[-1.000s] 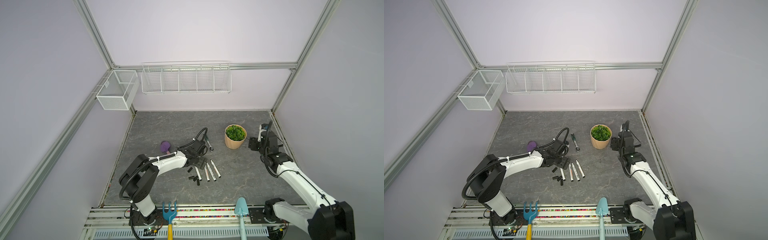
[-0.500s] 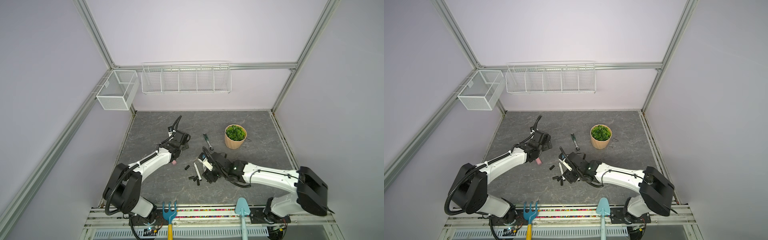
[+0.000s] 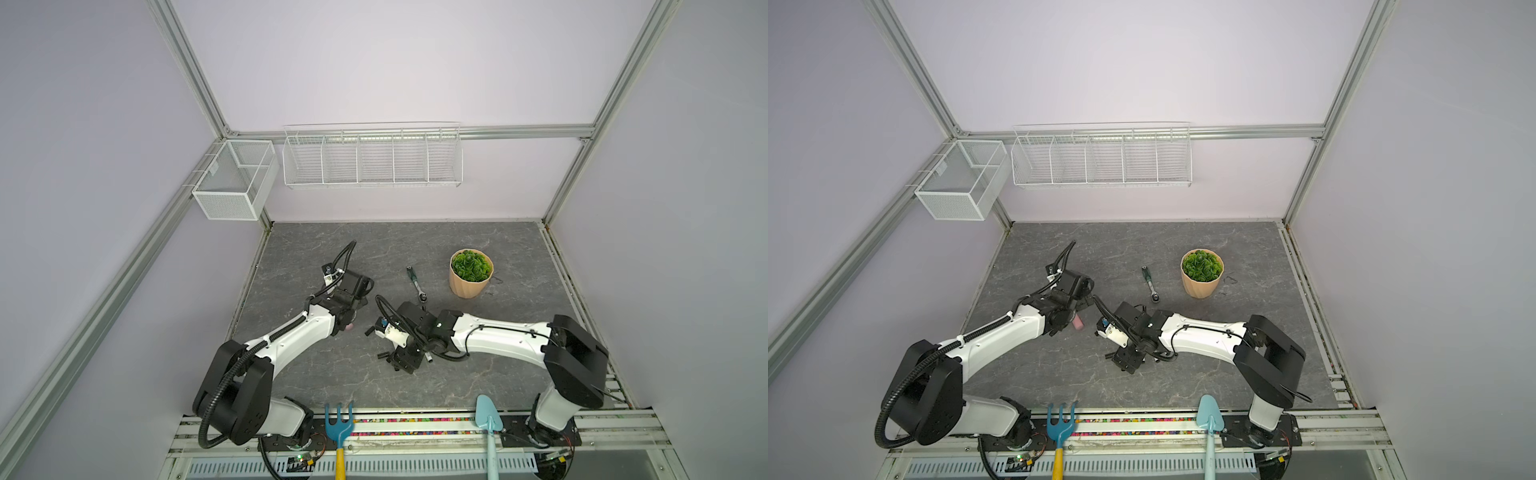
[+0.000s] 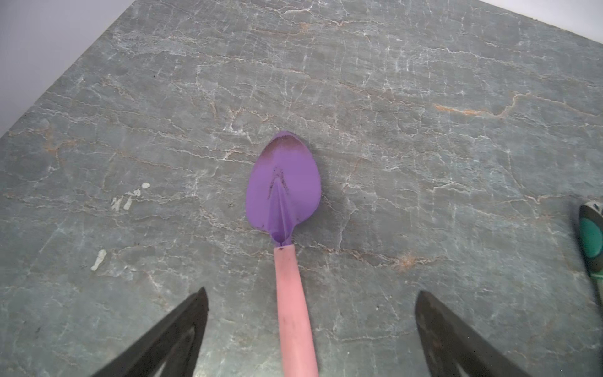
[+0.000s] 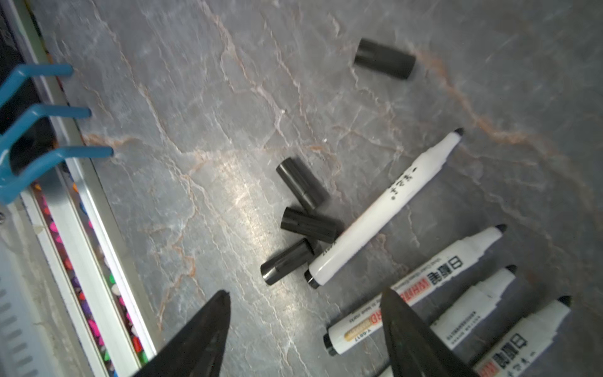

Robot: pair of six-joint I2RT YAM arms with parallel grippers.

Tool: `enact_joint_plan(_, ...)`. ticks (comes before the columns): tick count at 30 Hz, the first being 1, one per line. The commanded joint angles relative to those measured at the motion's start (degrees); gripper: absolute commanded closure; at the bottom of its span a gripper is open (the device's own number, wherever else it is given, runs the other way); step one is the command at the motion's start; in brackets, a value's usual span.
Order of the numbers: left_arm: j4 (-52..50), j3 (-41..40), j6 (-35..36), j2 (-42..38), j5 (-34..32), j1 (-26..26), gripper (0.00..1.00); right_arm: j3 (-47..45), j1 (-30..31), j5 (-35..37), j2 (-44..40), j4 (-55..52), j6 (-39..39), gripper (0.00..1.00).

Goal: Insert pens into pen caps
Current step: Pick up the pen cap from the center of the table.

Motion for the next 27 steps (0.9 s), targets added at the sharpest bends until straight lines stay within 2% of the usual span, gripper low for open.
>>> enact_joint_plan(1, -2.7, -1.6, -2.9, -2.5, -2.1, 0.7, 0.02, 0.3, 0.9, -4.1, 0.7, -3.1, -2.1, 0.28)
enact_joint_plan(9, -4.2, -4.0, -4.3, -4.5, -1.7, 1.2, 0.02, 3.7, 1.1, -10.7, 5.2, -7.9, -2.2, 0.41)
enact_joint_plan(15, -4.4, -5.1, -4.8, -5.8, -2.2, 1.1, 0.02, 2.2, 0.9, -10.6, 5.7, -6.3, -0.6, 0.41)
enact_joint_plan(27, -4.6, -6.0, -4.9, -8.1, -3.5, 1.2, 0.02, 5.6, 1.0, -6.3, 11.5, -5.9, 1.7, 0.40)
